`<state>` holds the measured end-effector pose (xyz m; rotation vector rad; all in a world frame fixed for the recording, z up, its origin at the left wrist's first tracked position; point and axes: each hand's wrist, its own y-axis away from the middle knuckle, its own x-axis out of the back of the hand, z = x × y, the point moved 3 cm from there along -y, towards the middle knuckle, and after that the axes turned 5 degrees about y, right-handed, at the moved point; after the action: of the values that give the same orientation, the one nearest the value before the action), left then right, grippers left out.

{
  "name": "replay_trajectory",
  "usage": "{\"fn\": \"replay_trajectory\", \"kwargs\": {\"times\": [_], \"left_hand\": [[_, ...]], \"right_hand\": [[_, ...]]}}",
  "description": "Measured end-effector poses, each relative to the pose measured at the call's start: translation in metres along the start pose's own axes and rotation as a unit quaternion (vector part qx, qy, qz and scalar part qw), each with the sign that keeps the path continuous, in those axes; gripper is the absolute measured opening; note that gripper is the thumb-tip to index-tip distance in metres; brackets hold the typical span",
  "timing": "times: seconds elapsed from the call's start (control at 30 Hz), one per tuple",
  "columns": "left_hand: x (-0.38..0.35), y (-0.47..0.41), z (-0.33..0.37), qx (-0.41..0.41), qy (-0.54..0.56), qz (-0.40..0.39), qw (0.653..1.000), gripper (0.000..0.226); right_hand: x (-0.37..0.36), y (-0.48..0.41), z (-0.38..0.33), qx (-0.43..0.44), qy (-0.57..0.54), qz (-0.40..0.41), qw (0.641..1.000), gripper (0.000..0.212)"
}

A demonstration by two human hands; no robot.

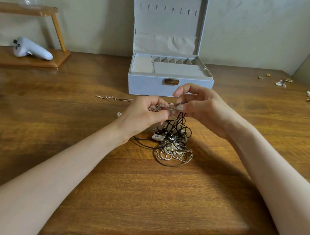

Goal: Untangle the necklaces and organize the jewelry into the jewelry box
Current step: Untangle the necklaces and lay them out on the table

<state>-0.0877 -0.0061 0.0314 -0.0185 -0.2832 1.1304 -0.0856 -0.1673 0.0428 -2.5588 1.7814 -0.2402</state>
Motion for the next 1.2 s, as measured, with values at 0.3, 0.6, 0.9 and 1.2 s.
{"fn": "replay_trajectory", "kwargs": {"times": [0.3,0.6,0.9,1.2], "left_hand": [[0.006,-0.001,-0.003,0.027,-0.018,0.020,0.999,0.011],[0.011,-0.002,-0.001,0.037,0.011,0.022,0.999,0.006],[0.014,-0.002,0.000,0.029,0.035,0.026,0.999,0.010],[0.015,-0.004,0.002,0.005,0.074,0.031,0.997,0.010]], "right_hand": [[0.007,0.002,-0.002,-0.025,-0.017,-0.009,1.000,0.021],[0.009,0.007,-0.004,-0.057,0.179,-0.008,0.982,0.027],[0.015,0.008,-0.001,-0.071,0.154,0.009,0.986,0.035],[0.010,0.011,-0.005,-0.034,0.150,-0.037,0.987,0.025]]}}
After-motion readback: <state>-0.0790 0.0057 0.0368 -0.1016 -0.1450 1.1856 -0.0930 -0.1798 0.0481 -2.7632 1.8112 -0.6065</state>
